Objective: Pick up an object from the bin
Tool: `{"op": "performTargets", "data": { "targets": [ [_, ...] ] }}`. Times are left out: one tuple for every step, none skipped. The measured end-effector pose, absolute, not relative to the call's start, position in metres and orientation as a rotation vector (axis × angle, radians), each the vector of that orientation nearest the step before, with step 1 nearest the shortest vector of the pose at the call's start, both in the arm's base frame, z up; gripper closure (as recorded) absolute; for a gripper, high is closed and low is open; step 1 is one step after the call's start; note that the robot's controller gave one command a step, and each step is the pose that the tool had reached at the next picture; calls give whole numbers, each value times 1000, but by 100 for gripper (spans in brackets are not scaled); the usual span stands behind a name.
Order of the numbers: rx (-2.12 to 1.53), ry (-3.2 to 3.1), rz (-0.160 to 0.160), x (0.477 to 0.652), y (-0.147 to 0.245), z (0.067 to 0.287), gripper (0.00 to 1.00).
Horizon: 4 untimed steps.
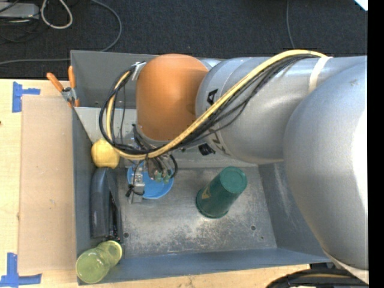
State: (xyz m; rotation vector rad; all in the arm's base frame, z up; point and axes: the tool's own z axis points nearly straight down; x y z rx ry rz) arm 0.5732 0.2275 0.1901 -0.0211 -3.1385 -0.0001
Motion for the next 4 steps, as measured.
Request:
{"op": "performTargets", "data": {
  "targets": [
    [-21,-3138,0,573,227,190,0],
    [6,-3130,6,542,186,142,0],
    [339,-3130,-4,569,163,138,0],
    [-32,-3131,3,545,152,109,100]
  ]
}}
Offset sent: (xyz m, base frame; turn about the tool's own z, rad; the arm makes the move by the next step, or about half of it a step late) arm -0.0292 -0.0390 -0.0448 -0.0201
